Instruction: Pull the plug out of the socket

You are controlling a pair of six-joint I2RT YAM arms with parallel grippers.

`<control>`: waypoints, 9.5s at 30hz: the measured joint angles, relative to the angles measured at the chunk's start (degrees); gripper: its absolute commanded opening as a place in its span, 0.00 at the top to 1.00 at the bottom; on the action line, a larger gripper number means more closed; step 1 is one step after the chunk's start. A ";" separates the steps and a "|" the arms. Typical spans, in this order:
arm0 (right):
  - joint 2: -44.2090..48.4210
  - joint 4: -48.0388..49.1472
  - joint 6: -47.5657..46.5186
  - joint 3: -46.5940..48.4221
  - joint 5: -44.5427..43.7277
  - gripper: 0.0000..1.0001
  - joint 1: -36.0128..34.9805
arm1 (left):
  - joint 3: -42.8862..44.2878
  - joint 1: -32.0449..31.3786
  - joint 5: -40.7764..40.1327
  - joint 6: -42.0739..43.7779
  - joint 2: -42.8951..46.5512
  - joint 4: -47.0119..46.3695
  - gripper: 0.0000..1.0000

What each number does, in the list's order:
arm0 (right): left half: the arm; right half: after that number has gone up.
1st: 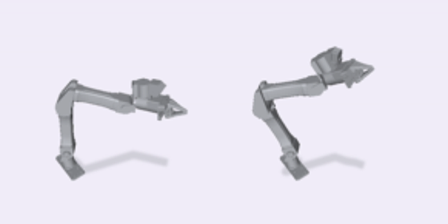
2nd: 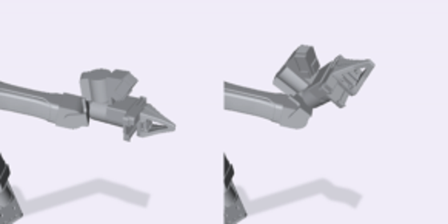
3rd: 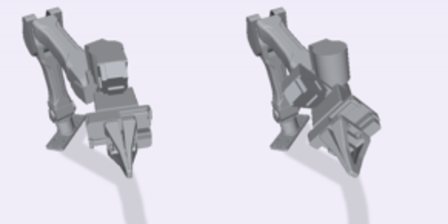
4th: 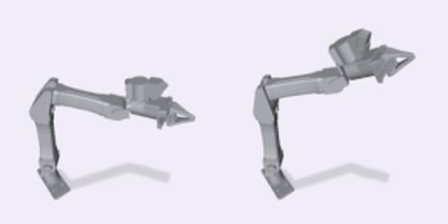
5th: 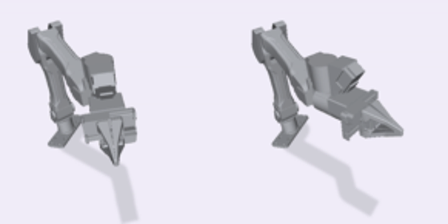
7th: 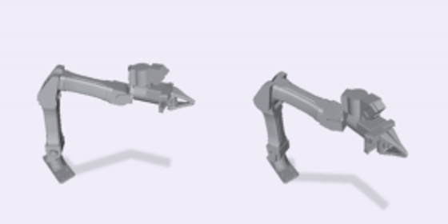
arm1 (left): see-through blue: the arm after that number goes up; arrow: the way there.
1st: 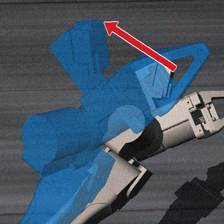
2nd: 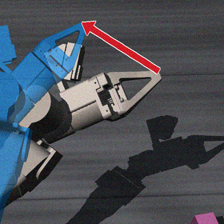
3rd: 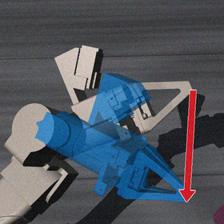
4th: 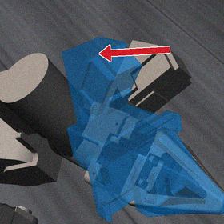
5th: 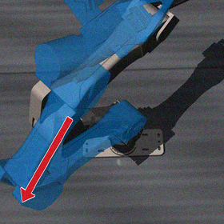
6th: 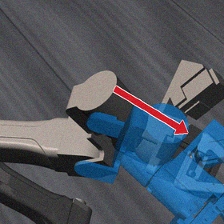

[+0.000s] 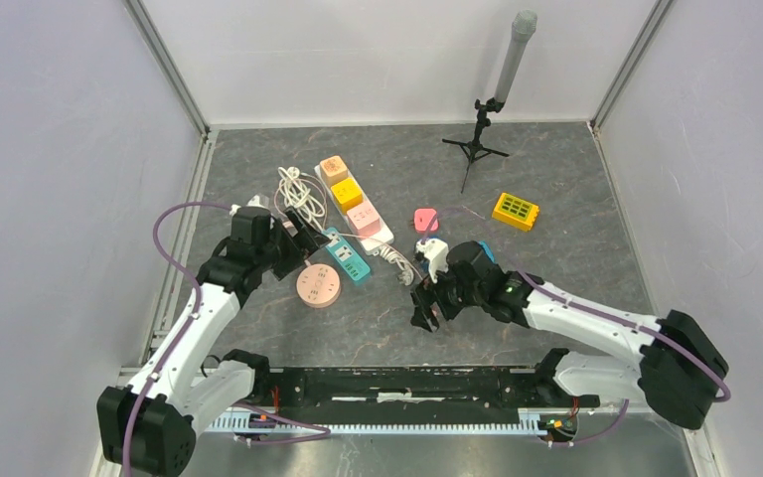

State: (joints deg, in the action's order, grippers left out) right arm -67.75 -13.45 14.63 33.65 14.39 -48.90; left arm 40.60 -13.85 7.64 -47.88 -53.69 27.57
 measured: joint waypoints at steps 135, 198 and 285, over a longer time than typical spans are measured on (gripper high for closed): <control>-29.24 28.37 -4.72 42.53 -19.56 1.00 10.58 | 22.64 1.53 6.23 -1.75 -48.39 -25.24 0.41; -45.94 34.49 -3.43 43.65 -9.92 0.02 9.09 | 28.17 2.25 -15.19 14.86 -18.16 11.41 0.00; -54.51 19.21 -7.78 52.19 -14.21 0.64 7.26 | 29.94 2.73 1.46 -2.38 -56.50 -31.06 0.82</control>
State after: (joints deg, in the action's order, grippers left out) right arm -122.26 5.76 6.85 85.84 0.19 -41.65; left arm 70.54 -11.11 9.10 -50.26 -110.19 -3.49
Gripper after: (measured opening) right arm 0.682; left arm 0.501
